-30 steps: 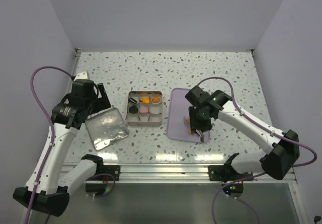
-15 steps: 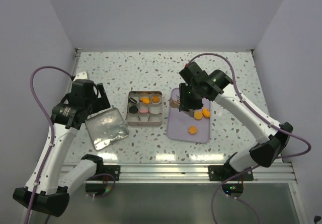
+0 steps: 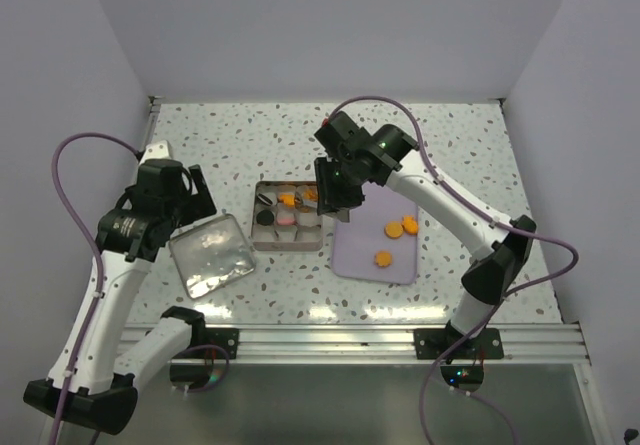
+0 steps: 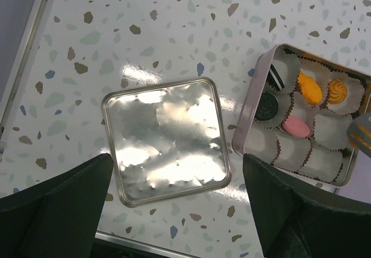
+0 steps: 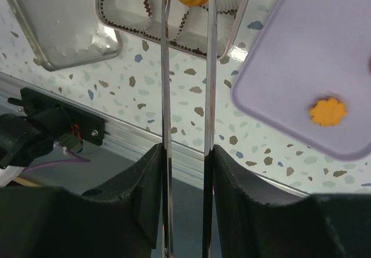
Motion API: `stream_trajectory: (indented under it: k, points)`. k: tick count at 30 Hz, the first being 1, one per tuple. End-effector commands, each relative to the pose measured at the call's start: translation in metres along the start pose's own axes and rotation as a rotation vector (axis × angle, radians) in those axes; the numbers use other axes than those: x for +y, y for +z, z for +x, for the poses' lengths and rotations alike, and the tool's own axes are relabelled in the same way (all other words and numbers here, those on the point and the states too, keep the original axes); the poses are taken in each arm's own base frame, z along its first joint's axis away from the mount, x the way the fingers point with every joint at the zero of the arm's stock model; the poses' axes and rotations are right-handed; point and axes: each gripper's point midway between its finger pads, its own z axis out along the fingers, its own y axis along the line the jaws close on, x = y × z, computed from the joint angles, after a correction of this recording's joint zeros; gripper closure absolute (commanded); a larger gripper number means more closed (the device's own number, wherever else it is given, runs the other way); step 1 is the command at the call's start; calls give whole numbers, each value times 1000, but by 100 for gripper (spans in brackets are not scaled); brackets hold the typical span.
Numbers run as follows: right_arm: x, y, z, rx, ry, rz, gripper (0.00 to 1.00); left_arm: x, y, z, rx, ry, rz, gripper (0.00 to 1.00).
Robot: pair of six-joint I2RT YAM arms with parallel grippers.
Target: Pack the cookies
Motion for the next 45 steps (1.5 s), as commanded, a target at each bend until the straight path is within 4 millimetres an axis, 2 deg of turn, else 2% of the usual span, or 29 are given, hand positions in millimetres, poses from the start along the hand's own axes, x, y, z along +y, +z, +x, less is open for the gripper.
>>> stream_trajectory:
  k: [1,12,18,25,30,37,40,41,42,44,45]
  points:
    - [10,-2,-10,-21,-16,-32,61,5,-13,-15,-57,-5,-8,0]
    - [-3,31,2,46,-31,30,60,8,-16,-13,-62,-6,-16,0]
    - [-5,37,0,35,-36,39,54,7,-16,-14,-62,-10,-13,0]
    - [-3,38,-5,27,-39,43,52,6,-16,-16,-64,-9,-10,0]
    - [-3,27,-11,1,-43,49,52,6,-17,-18,-65,-8,-12,0]
    - [-23,-10,-5,-61,-33,87,52,5,-15,-17,-58,-5,-9,0]
    - [-40,-28,9,-82,-16,106,52,3,-14,-18,-58,0,-5,0]
    - [-49,-24,20,-59,-13,132,52,3,-13,-18,-56,0,-4,0]
    - [-53,-36,25,-82,-5,118,52,2,-13,-18,-56,2,-1,0]
    - [-67,-32,43,-51,18,146,52,1,-12,-17,-54,3,5,0]
    - [-71,-40,50,-63,30,131,52,0,-11,-15,-48,3,9,0]
